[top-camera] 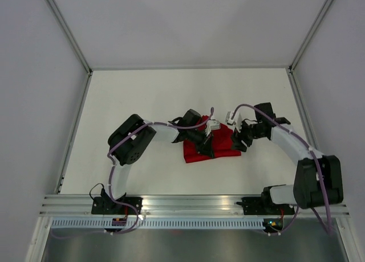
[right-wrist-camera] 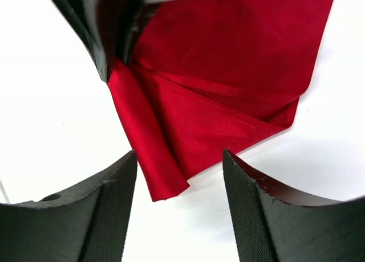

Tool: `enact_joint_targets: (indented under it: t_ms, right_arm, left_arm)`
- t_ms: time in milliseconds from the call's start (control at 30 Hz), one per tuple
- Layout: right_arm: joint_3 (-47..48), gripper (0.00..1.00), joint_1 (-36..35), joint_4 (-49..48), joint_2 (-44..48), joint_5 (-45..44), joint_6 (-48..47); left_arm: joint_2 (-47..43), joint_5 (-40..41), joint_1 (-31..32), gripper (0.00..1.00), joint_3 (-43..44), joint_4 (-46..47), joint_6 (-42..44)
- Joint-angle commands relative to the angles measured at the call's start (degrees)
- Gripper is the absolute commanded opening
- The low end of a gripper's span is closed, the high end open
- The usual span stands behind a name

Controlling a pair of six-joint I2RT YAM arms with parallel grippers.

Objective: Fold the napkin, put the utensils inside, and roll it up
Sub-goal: Roll the napkin with the utensil

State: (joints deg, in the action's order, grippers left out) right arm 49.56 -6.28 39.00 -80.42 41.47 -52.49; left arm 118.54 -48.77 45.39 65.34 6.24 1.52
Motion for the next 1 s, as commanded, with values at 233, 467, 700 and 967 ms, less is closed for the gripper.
enact_joint_targets:
  t_ms: [233, 467, 700, 967]
  right_arm:
    - [-17.7, 0.72, -19.5, -25.9, 13.0, -17.1, 2.8]
    - [-19.9, 0.72, -27.6, -30.6, 9.7, -22.7, 4.2]
    - [-20.1, 0.65, -32.2, -31.2, 7.0, -24.1, 5.4]
    - [-19.3, 0.35, -33.1, -29.5, 3.5, -24.0, 5.6]
  left_arm:
    - [11.8, -9.7, -2.5, 0.02, 5.3, -15.4, -3.2]
    - [13.9, -10.5, -2.8, 0.02, 8.3, -17.8, -4.4]
    - [14.1, -9.8, -3.2, 0.02, 8.9, -18.8, -4.2]
    - [13.7, -9.5, -3.6, 0.02, 9.4, -20.3, -3.4]
